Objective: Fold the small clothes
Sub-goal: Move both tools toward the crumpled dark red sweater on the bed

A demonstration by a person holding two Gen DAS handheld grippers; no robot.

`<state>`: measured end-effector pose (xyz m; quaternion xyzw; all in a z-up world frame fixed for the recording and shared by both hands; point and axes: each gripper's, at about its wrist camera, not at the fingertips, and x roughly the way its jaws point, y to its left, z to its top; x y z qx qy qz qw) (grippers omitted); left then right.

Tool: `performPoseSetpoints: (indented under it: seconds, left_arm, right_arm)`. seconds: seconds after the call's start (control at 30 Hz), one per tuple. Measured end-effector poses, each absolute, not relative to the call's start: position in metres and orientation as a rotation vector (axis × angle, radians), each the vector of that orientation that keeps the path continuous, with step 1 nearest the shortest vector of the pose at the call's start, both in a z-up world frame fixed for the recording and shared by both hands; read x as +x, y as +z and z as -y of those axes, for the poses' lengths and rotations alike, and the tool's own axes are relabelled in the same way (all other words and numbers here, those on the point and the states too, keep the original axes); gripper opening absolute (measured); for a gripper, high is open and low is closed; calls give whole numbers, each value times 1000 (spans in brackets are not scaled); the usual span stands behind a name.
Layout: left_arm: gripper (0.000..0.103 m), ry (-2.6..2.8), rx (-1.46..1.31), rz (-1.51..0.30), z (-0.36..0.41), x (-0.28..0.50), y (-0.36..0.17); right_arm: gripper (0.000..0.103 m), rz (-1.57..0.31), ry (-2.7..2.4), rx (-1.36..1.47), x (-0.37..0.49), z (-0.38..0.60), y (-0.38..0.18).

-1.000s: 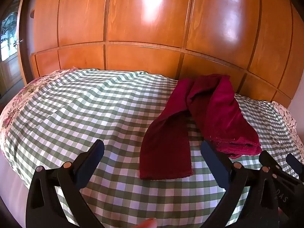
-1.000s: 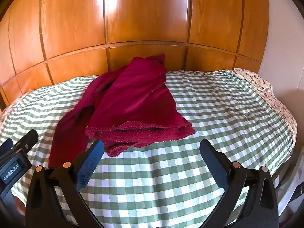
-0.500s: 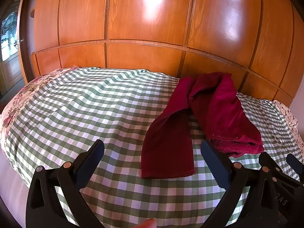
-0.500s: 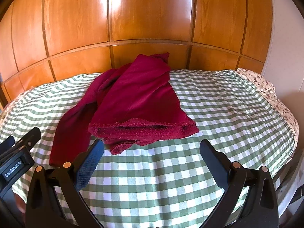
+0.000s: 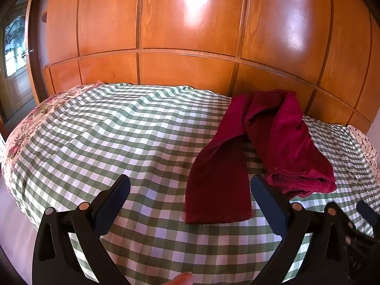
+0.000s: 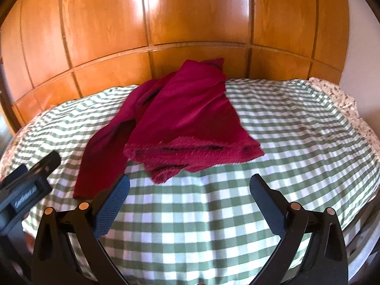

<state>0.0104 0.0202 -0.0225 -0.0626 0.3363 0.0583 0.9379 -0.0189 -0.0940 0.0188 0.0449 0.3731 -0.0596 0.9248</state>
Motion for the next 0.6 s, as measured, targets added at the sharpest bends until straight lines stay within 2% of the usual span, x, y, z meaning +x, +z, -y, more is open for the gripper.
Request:
performPoseSetpoints:
  seconds: [0.33,0.6]
  left_arm:
    - [101,135,-141,-701,-25,18,-28]
    - [100,139,-141,-730,-28,27,-36]
  right_arm:
    - [100,-787,96,299,-39,109,7]
    - [100,-870,150,284,-27,98,-3]
